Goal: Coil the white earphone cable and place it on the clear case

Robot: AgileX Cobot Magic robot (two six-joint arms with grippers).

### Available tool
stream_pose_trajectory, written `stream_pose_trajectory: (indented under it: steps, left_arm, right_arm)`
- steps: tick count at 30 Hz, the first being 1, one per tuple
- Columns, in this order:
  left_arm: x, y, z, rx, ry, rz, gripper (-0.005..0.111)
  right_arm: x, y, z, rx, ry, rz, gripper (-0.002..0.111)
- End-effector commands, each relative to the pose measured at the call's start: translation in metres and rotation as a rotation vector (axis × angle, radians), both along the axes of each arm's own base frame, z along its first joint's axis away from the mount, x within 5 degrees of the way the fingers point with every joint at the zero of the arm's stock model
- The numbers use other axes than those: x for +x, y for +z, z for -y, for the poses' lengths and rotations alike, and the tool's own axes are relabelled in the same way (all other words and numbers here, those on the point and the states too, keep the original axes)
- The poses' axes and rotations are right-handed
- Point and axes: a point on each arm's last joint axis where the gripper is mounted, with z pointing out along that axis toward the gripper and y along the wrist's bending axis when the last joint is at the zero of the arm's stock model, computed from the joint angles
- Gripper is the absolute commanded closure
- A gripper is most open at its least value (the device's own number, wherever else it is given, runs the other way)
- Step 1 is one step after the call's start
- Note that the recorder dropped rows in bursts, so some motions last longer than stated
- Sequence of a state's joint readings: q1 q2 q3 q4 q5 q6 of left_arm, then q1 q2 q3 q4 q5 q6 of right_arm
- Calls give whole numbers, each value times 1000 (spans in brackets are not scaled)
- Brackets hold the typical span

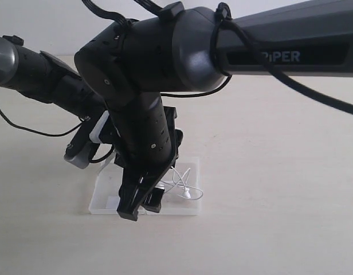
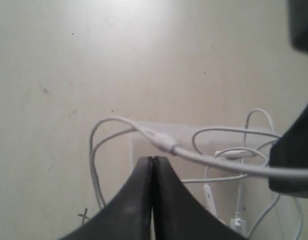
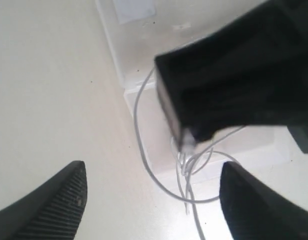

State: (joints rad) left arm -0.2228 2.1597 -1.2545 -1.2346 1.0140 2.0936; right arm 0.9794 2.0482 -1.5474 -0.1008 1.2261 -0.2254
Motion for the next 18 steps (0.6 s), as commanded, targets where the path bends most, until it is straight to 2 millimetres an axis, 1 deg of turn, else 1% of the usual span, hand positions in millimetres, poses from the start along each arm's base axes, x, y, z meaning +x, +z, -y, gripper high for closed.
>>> stream_pose_trajectory:
  steps: [1,7,12,15,18]
  left_arm:
    - [3,1,-2,7,18,18,107]
    - [7,0,-6,23,51,34,107]
    - [13,1,-25,20,81,28,107]
    - [12,7,-37,-30,33,-3,107]
    - [12,13,-42,-73,13,-21,107]
  right_arm:
    - [2,5,0,13,-18,21,38]
    - [2,6,1,14,-45,28,38]
    - [2,6,1,15,-50,28,38]
    - [2,6,1,15,-50,28,38]
    - [2,6,1,14,-44,28,38]
